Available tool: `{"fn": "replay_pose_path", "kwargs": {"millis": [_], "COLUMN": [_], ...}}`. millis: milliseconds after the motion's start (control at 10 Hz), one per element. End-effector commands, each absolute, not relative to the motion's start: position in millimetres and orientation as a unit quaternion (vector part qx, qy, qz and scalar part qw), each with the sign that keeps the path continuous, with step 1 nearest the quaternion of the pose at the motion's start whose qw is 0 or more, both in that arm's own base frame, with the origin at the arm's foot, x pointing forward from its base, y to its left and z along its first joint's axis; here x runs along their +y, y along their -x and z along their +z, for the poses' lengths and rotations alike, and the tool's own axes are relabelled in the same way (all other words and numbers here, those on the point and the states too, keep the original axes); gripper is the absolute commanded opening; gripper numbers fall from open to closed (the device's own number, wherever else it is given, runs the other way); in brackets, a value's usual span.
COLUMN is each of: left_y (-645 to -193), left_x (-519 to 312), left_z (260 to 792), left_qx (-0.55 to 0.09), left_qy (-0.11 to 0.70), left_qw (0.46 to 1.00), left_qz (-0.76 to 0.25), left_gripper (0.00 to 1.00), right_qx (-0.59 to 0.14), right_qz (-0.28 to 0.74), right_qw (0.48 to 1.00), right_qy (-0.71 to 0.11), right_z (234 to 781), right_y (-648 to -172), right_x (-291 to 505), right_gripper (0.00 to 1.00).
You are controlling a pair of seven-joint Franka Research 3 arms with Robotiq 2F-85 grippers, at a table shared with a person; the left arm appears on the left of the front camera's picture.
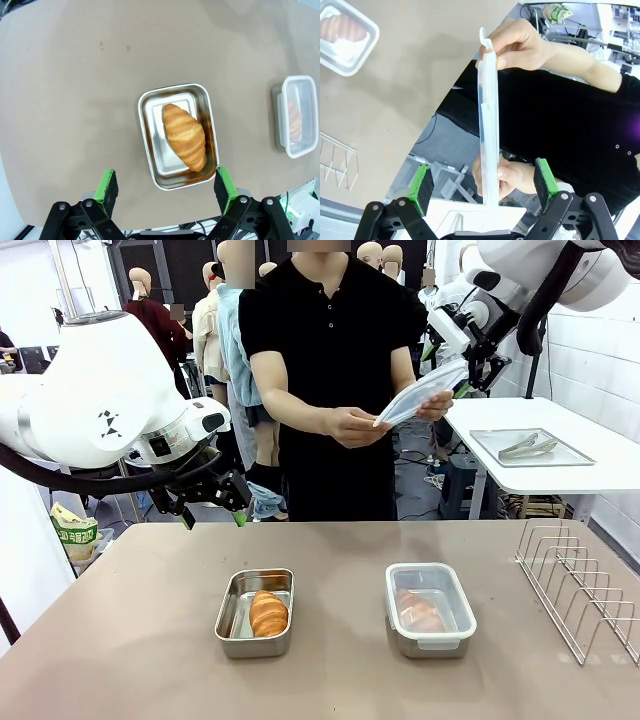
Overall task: Place the bread in airtight containers.
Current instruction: Release when the human grabs the Airtight Container lid.
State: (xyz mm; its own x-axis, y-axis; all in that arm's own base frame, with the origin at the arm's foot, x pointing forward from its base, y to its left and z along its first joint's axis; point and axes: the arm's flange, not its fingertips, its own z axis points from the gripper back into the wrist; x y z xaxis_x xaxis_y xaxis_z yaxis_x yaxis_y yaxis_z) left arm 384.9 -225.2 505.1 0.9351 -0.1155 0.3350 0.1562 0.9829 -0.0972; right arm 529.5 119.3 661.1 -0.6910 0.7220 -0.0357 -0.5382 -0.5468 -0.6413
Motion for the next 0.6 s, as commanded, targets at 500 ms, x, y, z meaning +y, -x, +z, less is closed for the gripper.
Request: {"fn": "replay_pose_path", "kwargs": {"millis": [500], "left_y": [-385.5], "left_x": [-224.3], "left_z": [506.0], "left_qx": [-0.168], "left_qy": [0.058], "left_qw": [0.982], "left_qz": [-0.069], "left_gripper": [1.0], "right_qx": [-0.308], "right_qz": [0.867], "right_qw": [0.362], "right_qy": [0.151], "right_z": [661.2], "right_y": [-529.3], "right_x": [119.1], "right_gripper": [1.0]}}
